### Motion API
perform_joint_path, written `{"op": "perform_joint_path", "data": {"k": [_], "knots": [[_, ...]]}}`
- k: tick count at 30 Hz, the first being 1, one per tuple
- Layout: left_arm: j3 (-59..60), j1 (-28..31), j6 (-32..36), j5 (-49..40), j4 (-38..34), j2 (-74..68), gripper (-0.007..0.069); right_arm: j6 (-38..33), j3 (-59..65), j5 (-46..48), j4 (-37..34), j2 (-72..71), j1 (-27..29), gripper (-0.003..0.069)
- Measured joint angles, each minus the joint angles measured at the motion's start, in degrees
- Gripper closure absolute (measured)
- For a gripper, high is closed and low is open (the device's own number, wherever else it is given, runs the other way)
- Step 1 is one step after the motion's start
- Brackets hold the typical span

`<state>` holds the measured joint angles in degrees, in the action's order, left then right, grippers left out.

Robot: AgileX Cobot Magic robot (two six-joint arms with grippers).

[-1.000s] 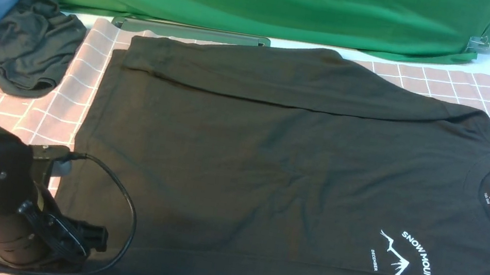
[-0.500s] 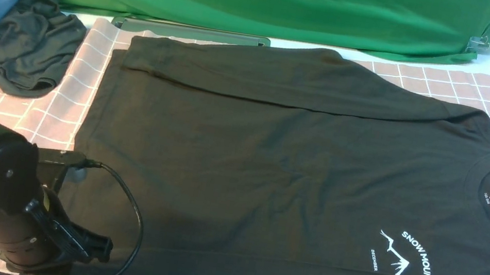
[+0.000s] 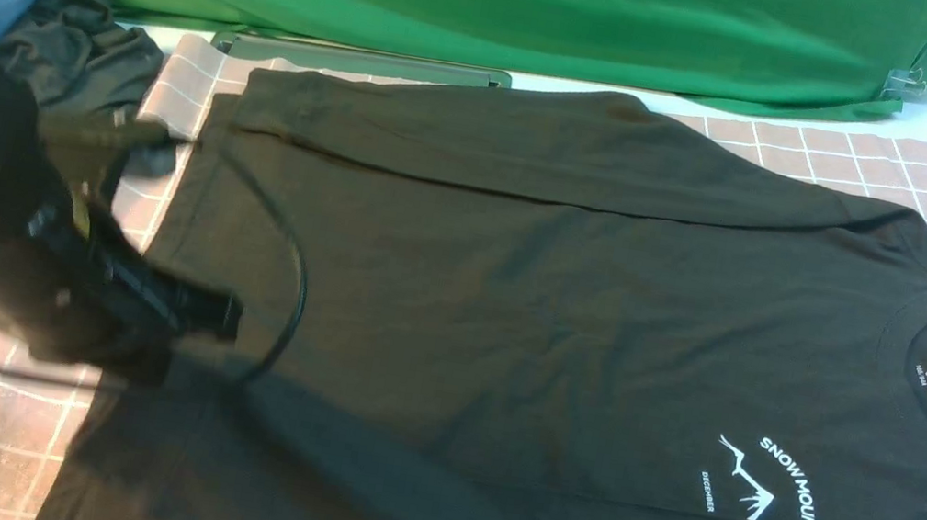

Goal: Fold a long-sleeved shirt over a pink coffee tablecloth.
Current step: 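Fold the left side of the black T-shirt inward over its body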

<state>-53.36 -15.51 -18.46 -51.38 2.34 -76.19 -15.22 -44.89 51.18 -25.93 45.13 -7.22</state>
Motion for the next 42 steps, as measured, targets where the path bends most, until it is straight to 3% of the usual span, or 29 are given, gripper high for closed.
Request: {"op": "perform_joint_path", "data": {"k": [16,31,42], "knots": [[-14.30,0.00,-0.70,3.34,8.19,-7.74,0.0580,0.00,0.00,-1.40,-0.05,0.00,0.00,0.0547],[-15.40,0.00,-1.11,14.86,20.23,-16.99,0.0580,0.00,0.00,-1.40,-0.05,0.00,0.00,0.0533],[-15.40,3.60,-2.67,21.78,21.46,-20.96,0.0580,0.00,0.00,-1.29,-0.05,0.00,0.00,0.0516]]}}
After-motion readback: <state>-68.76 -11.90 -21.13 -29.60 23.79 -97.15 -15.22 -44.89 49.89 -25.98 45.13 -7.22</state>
